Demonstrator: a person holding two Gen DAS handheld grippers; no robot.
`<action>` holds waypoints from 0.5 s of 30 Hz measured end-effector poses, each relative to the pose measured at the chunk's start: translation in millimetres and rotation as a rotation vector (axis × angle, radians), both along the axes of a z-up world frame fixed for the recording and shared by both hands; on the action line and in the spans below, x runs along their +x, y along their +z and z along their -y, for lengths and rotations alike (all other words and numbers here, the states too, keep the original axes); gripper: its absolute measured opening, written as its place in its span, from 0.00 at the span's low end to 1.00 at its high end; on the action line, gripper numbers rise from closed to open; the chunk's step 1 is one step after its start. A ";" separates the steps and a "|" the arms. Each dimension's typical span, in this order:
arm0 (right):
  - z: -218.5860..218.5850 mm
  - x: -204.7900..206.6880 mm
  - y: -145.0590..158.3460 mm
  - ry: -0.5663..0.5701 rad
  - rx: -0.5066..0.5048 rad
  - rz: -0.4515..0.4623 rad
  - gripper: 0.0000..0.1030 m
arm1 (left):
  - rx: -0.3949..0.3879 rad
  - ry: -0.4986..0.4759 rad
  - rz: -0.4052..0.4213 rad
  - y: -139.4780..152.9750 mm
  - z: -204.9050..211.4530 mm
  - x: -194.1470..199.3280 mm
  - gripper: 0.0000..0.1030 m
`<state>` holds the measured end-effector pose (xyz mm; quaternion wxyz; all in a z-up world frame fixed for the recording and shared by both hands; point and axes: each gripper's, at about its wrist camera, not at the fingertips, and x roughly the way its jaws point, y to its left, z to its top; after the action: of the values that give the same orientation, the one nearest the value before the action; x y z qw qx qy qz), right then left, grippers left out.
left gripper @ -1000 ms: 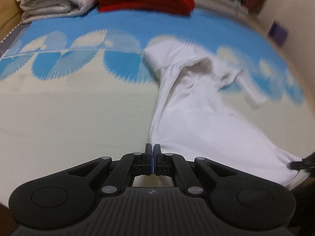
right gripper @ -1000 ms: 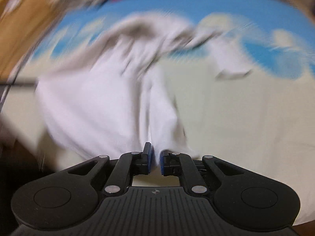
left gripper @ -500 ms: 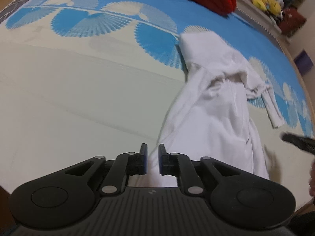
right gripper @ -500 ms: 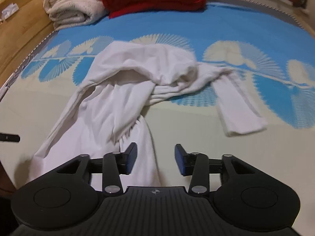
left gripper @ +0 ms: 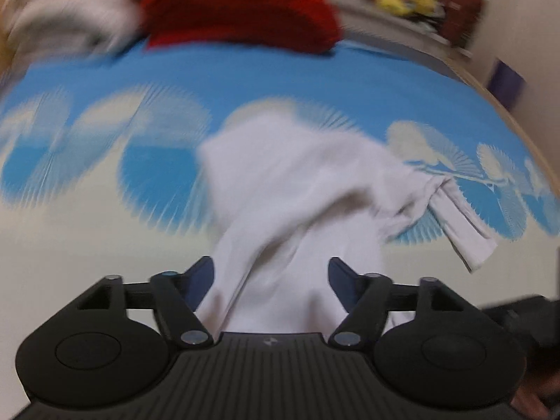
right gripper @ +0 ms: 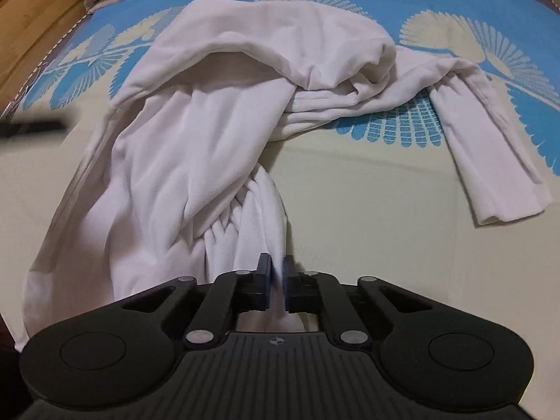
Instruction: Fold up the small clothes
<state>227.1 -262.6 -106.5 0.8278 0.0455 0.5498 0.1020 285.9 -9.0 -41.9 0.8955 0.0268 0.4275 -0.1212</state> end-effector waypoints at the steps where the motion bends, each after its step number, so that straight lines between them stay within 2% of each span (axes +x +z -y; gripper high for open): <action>1: 2.0 -2.4 2.0 0.000 -0.006 0.004 0.05 | 0.049 -0.027 0.032 -5.3 17.2 10.2 0.82; 3: 11.9 -9.4 10.0 -0.014 -0.004 0.004 0.05 | 0.129 -0.056 0.075 -21.1 41.8 26.9 0.82; 5: 25.2 -14.8 17.6 -0.024 -0.002 0.000 0.04 | 0.158 -0.078 0.115 -36.8 52.4 36.0 0.81; 7: 37.6 -22.8 23.7 -0.026 -0.025 -0.006 0.04 | 0.212 -0.104 0.129 -48.5 56.7 46.1 0.61; 8: 44.5 -27.4 25.1 -0.023 -0.037 -0.016 0.04 | 0.244 -0.119 0.121 -50.9 54.9 54.1 0.30; 9: 50.1 -31.2 25.0 -0.020 -0.041 -0.029 0.04 | 0.246 -0.120 0.103 -49.6 46.4 60.5 0.10; 11: 58.3 -37.2 22.1 -0.007 -0.045 -0.054 0.04 | 0.149 0.006 0.076 -35.2 3.8 77.5 0.09; 12: 60.5 -39.4 19.8 0.004 -0.057 -0.064 0.04 | 0.102 0.127 0.061 -27.4 -30.1 85.5 0.09; 14: 62.9 -42.2 13.2 0.017 -0.081 -0.089 0.04 | 0.118 0.353 0.032 -23.4 -95.1 92.0 0.09; 15: 64.4 -42.8 8.9 0.019 -0.095 -0.107 0.04 | 0.139 0.464 0.009 -25.4 -126.2 92.6 0.01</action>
<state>184.4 -327.0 -97.5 0.7975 0.0064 0.5978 0.0809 378.5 117.2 -67.3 0.8973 -0.0102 0.4254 0.1177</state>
